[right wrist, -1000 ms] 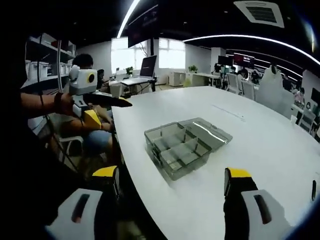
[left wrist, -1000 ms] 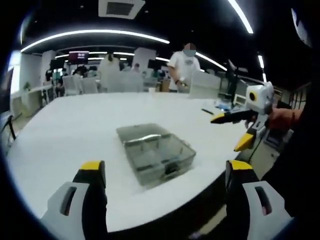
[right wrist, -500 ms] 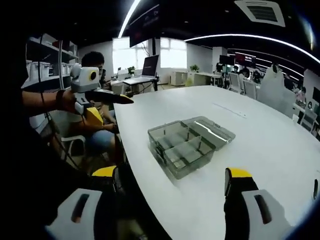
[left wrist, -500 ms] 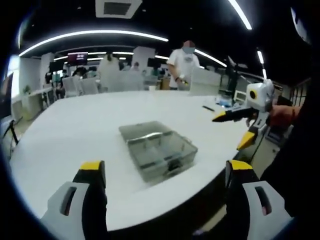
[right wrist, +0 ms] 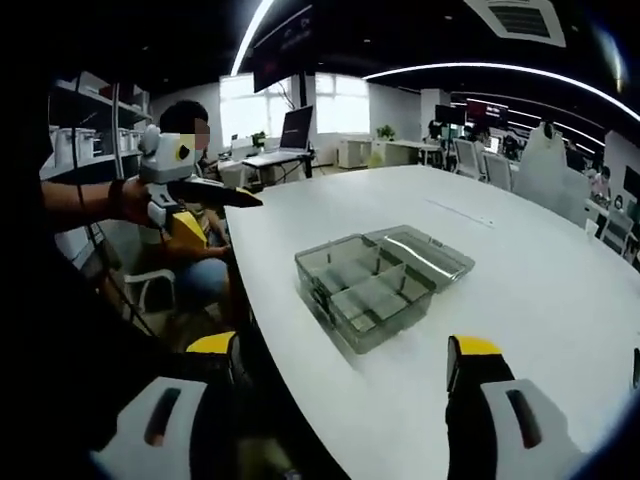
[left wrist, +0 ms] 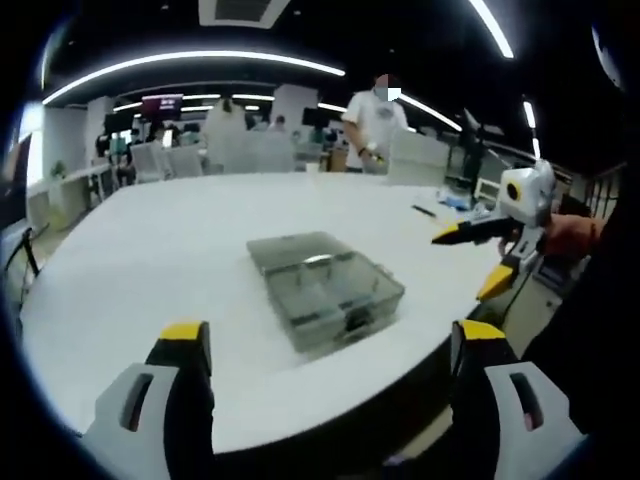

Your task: Insert the divider into the dual guide fixture by aligning both edges with the guide slots and pushing it downward to the bottom, including one-sided entry, uneven engagement, binding, and posture correction.

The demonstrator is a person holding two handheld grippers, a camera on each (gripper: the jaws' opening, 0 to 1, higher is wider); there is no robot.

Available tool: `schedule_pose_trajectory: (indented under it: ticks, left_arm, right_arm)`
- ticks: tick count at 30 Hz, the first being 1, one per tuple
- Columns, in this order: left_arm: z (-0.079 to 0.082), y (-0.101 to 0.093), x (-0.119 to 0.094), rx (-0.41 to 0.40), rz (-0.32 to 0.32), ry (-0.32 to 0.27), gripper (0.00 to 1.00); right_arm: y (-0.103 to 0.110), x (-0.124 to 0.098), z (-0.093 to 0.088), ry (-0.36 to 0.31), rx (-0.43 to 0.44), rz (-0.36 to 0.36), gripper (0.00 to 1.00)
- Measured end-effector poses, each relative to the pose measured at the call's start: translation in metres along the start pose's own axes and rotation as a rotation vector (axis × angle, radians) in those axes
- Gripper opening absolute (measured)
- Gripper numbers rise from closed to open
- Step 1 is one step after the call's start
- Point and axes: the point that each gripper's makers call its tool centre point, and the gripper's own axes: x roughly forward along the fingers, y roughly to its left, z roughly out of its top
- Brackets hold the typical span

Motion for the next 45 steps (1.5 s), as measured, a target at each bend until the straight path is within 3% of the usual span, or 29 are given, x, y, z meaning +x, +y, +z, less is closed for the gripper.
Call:
schedule_pose_trajectory:
  ticks: [5, 11, 22, 35, 45]
  left_arm:
    - [-0.005, 0.002, -0.002, 0.002, 0.003, 0.018, 0.99]
    - [-0.002, 0.0, -0.003, -0.001, 0.02, 0.016, 0.99]
    - [0.001, -0.001, -0.001, 0.0, 0.013, 0.011, 0.99]
    - [-0.007, -0.002, -0.002, -0.007, -0.007, 0.026, 0.99]
    - [0.004, -0.004, -0.002, -0.003, -0.014, 0.009, 0.99]
  right_arm:
    - [0.002, 0.0, 0.004, -0.017, 0.0, 0.008, 0.83]
    - [0.002, 0.003, -0.001, 0.009, -0.006, 0.014, 0.83]
    - [0.0, 0.003, 0.004, 0.001, -0.017, 0.011, 0.81]
    - [-0.001, -0.002, 0.0, 0.005, 0.0, 0.002, 0.81]
    - [-0.003, 0.0, 0.009, -0.011, 0.0, -0.004, 0.81]
